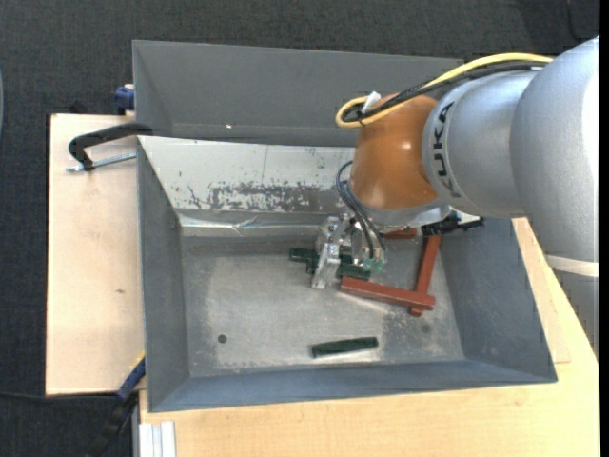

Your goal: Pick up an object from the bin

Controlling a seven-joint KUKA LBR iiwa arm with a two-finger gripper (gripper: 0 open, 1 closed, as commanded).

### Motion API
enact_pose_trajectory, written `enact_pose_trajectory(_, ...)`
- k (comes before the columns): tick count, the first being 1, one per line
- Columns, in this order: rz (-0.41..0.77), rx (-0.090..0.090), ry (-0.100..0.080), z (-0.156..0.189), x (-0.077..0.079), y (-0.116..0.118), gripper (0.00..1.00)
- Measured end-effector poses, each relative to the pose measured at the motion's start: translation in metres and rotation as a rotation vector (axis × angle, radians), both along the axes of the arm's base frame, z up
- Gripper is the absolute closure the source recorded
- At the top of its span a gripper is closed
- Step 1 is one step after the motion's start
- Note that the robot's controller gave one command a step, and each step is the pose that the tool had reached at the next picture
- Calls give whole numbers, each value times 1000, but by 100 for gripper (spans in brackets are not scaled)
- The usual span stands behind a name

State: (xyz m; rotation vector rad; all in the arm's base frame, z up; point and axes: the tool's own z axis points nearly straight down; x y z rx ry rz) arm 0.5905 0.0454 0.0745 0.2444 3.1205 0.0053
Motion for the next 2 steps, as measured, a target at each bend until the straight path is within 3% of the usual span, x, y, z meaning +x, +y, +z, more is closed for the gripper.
enact_pose_trajectory(1,0,0,0,0,0,0,100)
enact_pose_trajectory(2,-24,-1,7,136,-22,-20,100)
